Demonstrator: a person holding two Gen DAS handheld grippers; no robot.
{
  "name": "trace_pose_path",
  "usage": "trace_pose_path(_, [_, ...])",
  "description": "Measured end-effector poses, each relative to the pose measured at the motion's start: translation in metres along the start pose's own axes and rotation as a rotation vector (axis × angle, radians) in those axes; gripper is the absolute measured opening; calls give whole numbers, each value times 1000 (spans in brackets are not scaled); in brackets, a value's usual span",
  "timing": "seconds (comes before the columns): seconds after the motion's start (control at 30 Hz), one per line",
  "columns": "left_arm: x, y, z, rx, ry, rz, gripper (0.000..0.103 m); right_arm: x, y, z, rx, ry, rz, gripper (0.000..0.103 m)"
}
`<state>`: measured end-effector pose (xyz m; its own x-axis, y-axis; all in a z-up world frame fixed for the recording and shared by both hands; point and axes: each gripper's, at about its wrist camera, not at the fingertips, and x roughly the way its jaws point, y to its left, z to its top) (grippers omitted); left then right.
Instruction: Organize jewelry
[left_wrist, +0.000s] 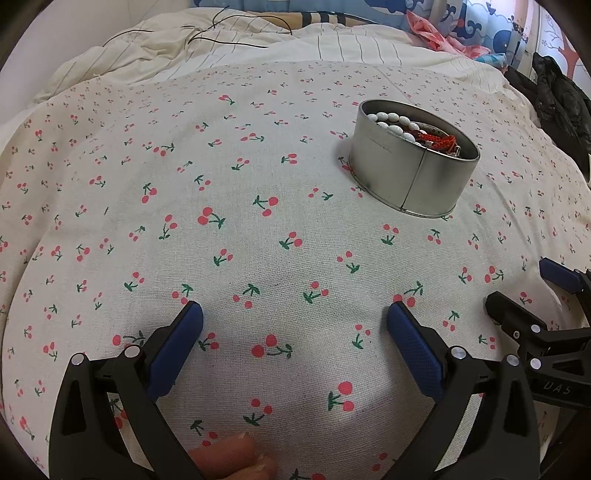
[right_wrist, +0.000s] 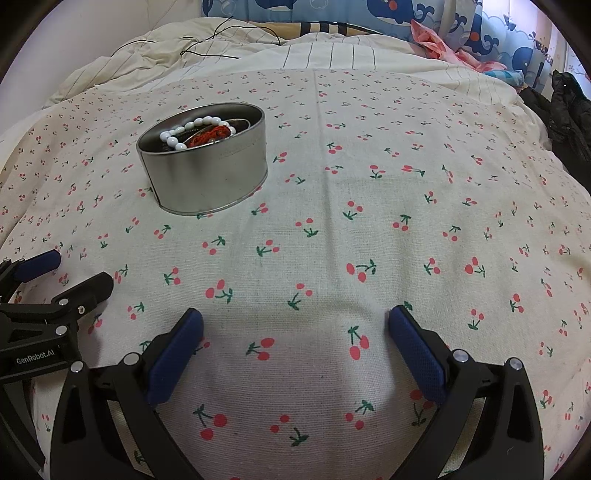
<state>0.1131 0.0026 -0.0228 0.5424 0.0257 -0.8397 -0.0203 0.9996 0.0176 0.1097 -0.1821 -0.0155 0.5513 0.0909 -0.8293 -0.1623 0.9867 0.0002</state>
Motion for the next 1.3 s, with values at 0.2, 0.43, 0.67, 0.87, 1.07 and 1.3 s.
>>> trace_pose_path(0.2, [0, 0, 0, 0, 1, -1, 96, 0, 0, 0, 0, 0, 0, 96])
trace_pose_path(0.43, [0, 0, 0, -1, 1, -1, 96, 0, 0, 0, 0, -1, -1, 96])
trace_pose_path(0.67, [0, 1, -1, -2, -2, -5, 96, 0, 2, 0, 7, -1, -3, 96])
trace_pose_path(0.87, [1, 1, -1, -2, -1, -6, 96, 0, 3, 0, 5, -1, -5, 96])
trace_pose_path(1.07, [1, 1, -1, -3, -1, -7, 96, 1, 0, 0, 14, 0, 7, 96])
trace_pose_path(1.3, [1, 1, -1, -4, -1, -7, 96, 1, -2, 0, 16, 1, 13, 96])
